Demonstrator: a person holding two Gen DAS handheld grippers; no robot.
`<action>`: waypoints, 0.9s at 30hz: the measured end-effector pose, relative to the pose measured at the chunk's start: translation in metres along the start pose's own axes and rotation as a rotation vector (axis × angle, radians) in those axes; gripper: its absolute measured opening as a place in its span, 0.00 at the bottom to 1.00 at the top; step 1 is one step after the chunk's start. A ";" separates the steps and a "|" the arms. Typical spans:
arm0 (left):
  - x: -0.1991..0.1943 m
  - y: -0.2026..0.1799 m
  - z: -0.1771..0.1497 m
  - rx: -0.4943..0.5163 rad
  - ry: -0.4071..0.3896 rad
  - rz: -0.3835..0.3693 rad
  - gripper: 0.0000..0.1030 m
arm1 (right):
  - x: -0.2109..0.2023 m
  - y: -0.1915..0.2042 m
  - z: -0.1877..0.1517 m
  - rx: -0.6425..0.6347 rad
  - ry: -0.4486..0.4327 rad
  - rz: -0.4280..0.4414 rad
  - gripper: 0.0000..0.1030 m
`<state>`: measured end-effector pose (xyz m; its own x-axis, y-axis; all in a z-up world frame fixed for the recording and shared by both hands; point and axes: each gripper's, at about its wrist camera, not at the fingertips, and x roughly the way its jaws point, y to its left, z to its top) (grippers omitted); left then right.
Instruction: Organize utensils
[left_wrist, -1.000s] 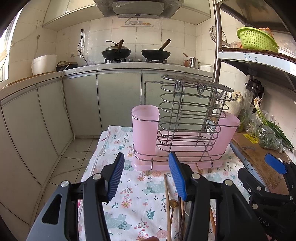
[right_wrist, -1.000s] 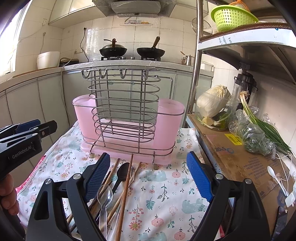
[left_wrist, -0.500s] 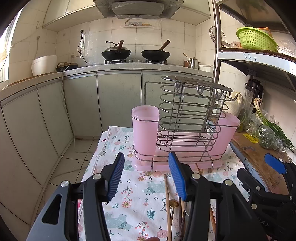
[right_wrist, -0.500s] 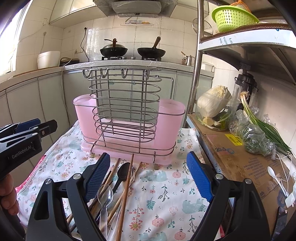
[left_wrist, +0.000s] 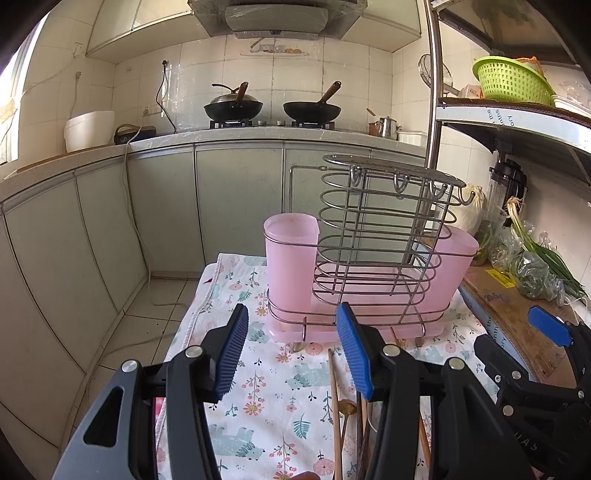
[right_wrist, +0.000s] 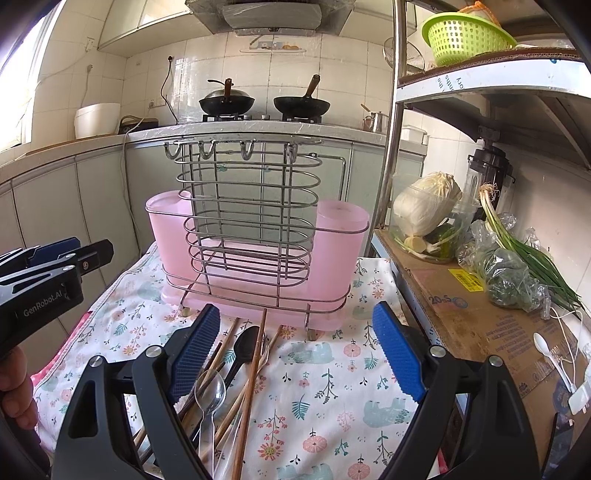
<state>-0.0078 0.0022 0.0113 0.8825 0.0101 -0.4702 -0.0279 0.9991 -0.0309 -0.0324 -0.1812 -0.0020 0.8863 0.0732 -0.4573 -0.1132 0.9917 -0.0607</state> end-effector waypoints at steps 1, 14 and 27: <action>-0.001 0.000 -0.001 0.001 -0.002 0.001 0.48 | 0.000 0.000 0.000 0.000 -0.001 0.000 0.83; -0.001 -0.001 -0.001 0.003 -0.004 0.000 0.48 | 0.000 0.002 0.001 -0.008 -0.006 -0.001 0.83; 0.001 0.000 -0.001 0.003 -0.001 -0.002 0.48 | 0.002 0.002 -0.001 -0.007 0.001 0.001 0.83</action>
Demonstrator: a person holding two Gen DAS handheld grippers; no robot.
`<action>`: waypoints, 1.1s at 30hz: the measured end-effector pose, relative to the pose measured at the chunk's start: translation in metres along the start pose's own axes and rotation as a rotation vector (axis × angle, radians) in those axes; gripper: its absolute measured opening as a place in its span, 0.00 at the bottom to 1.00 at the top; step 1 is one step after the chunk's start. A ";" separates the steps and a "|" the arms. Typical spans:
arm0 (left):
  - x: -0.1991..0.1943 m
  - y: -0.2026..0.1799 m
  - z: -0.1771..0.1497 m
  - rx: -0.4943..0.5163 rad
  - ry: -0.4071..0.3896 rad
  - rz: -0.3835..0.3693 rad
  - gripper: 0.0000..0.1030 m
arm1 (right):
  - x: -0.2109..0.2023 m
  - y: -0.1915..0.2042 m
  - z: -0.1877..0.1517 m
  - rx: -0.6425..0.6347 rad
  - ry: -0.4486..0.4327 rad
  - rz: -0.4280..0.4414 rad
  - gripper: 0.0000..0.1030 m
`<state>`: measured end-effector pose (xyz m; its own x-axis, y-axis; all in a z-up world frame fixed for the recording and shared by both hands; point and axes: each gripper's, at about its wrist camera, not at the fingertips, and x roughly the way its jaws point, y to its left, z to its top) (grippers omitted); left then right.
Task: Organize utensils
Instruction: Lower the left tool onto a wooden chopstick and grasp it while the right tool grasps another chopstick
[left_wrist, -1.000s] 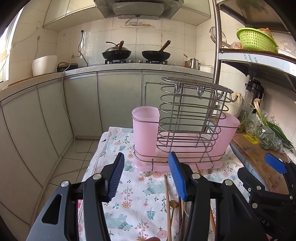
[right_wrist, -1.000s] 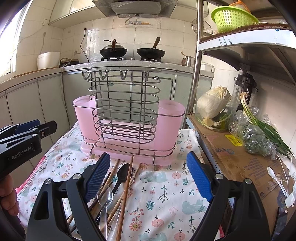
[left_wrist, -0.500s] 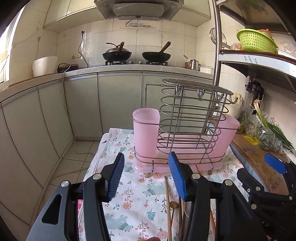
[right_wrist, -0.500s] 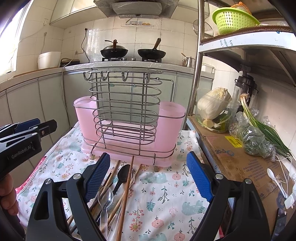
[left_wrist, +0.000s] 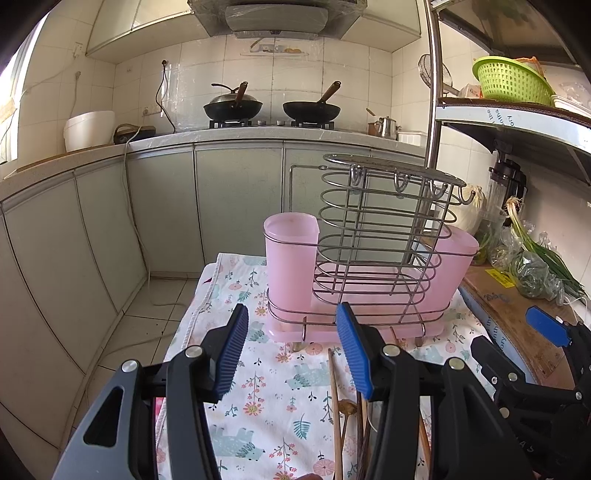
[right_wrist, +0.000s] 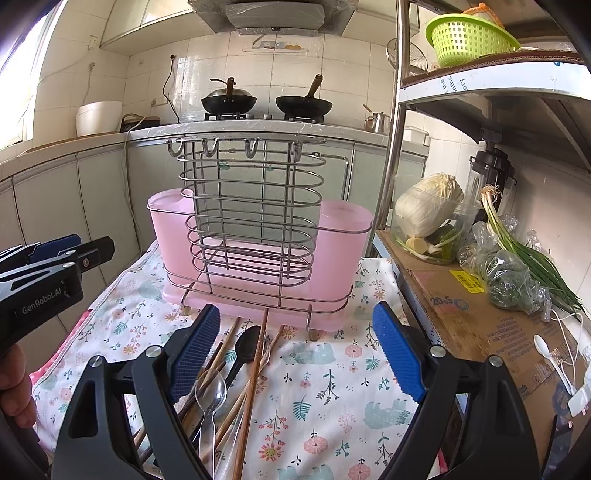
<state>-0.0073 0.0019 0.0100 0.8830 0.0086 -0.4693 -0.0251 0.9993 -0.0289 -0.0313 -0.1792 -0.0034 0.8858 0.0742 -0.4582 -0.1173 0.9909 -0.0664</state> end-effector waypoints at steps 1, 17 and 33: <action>0.001 0.000 0.000 0.000 0.003 -0.001 0.48 | 0.001 0.000 0.000 0.001 0.003 0.000 0.83; 0.035 0.026 -0.015 -0.029 0.151 -0.059 0.48 | 0.045 0.003 -0.005 0.001 0.228 0.157 0.62; 0.099 0.008 -0.040 0.013 0.437 -0.252 0.33 | 0.134 0.011 -0.023 0.121 0.523 0.294 0.06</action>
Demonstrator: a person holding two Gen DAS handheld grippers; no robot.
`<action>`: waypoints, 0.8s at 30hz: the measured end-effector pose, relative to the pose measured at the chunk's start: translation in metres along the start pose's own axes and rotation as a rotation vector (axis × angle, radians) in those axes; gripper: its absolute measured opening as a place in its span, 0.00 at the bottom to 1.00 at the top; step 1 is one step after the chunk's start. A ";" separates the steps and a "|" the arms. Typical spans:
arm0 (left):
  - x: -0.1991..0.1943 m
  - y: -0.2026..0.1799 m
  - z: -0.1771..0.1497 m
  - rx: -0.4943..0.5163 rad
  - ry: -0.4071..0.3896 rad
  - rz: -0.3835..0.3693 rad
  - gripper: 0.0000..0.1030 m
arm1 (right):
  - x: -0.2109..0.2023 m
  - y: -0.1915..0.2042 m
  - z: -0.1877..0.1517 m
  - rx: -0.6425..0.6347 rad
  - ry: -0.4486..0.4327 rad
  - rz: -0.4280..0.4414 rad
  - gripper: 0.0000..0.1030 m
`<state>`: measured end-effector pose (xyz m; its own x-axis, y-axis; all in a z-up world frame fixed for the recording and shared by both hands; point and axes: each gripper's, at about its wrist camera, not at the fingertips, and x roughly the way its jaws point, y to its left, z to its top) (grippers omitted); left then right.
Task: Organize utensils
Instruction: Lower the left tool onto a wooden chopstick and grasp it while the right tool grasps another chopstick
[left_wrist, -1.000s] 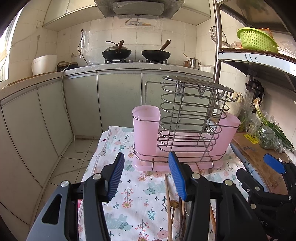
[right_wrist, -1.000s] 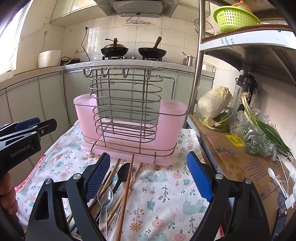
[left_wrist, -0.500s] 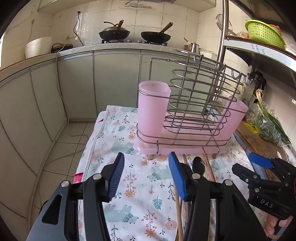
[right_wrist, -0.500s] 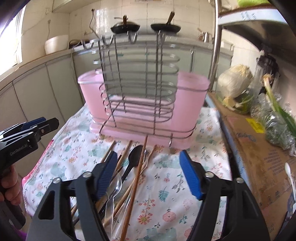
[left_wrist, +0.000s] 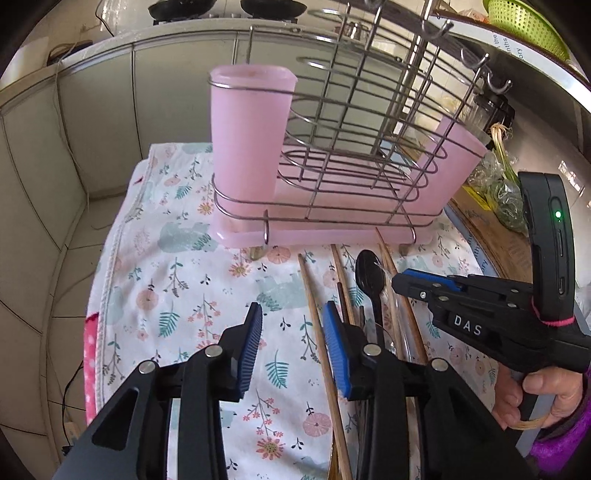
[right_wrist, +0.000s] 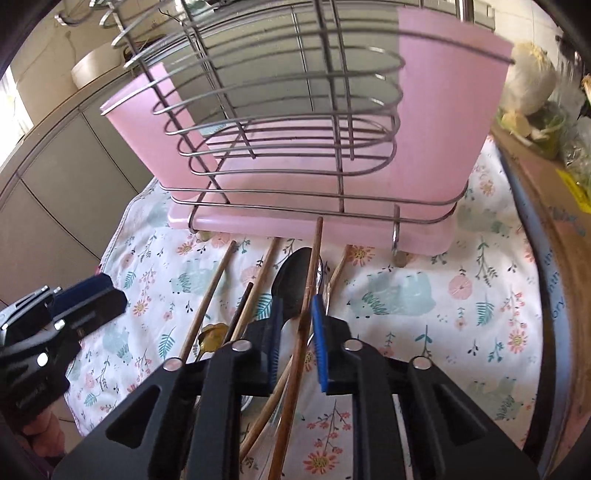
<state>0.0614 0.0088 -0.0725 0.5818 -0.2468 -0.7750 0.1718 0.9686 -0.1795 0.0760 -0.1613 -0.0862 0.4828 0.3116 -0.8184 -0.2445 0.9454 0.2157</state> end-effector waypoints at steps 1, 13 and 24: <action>0.007 -0.001 0.002 0.000 0.025 -0.006 0.33 | 0.000 -0.001 0.000 0.010 0.002 0.013 0.06; 0.074 -0.014 0.021 0.005 0.229 -0.003 0.18 | -0.028 -0.024 -0.006 0.080 0.002 0.120 0.00; 0.096 -0.010 0.028 -0.043 0.273 -0.013 0.05 | -0.002 -0.022 0.009 0.093 0.099 0.139 0.15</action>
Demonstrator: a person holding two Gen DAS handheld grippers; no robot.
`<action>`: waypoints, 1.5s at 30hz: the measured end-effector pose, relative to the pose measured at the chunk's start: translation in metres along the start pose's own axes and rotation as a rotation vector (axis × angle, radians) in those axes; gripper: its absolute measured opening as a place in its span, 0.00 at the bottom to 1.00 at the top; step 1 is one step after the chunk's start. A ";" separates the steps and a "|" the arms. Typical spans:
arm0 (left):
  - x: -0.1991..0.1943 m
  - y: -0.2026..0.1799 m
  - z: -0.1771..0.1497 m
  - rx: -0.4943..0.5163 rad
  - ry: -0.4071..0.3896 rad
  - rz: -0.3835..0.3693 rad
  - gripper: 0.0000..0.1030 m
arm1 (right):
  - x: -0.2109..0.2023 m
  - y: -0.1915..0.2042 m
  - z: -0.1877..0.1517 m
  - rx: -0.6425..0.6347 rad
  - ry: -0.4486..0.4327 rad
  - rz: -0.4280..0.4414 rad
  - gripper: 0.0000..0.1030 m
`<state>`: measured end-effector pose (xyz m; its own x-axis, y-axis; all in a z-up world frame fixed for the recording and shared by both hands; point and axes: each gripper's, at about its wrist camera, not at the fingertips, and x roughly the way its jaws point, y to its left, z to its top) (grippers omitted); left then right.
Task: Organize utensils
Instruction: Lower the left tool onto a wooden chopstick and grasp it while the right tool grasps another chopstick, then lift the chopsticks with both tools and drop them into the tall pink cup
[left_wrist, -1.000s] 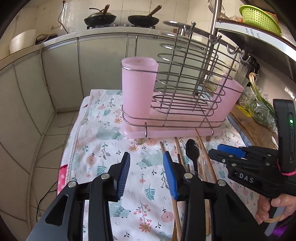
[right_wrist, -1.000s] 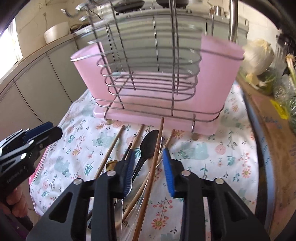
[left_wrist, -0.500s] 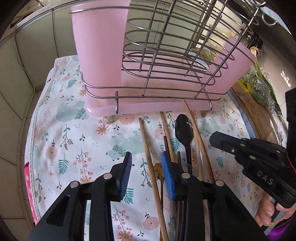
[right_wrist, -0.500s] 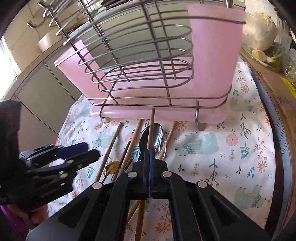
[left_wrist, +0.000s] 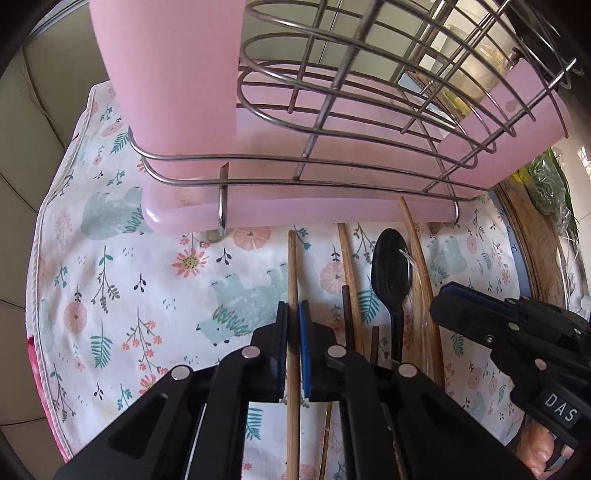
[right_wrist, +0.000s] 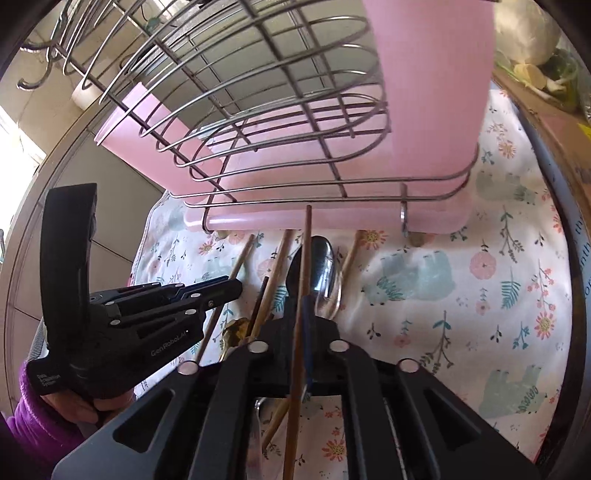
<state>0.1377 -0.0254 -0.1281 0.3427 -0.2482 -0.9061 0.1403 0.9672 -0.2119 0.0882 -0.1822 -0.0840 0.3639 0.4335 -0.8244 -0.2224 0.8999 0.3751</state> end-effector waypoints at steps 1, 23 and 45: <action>-0.003 0.004 -0.001 -0.004 -0.005 -0.007 0.05 | 0.002 0.002 0.001 -0.006 0.000 -0.014 0.21; -0.134 0.048 -0.050 -0.035 -0.250 -0.108 0.05 | -0.052 0.004 -0.030 -0.009 -0.145 0.008 0.06; -0.364 0.007 0.003 0.020 -0.874 -0.076 0.05 | -0.262 0.028 0.054 -0.139 -0.799 -0.045 0.06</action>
<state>0.0172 0.0719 0.2012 0.9195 -0.2725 -0.2832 0.2050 0.9473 -0.2460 0.0358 -0.2680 0.1658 0.8996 0.3465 -0.2658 -0.2832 0.9262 0.2489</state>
